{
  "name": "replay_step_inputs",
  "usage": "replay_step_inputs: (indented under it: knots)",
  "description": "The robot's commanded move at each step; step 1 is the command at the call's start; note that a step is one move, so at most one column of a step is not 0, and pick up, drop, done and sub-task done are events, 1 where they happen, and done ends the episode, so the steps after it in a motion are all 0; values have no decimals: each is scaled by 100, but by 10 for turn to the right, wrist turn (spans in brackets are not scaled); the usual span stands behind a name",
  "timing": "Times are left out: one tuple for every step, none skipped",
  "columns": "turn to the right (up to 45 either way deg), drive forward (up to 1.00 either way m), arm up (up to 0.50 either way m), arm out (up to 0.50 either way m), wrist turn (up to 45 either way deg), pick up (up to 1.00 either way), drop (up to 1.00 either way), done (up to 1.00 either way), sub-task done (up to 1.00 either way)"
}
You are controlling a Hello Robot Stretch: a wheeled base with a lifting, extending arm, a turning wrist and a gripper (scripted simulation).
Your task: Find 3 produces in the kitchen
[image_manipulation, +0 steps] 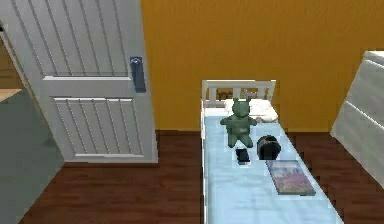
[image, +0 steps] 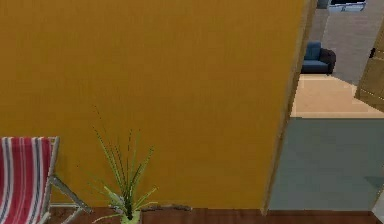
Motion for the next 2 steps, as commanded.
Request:
replay_step_inputs:
  knots:
    - [420,0,0,0,0,0,0,0,0]
    - [0,100,0,0,0,0,0,0,0]
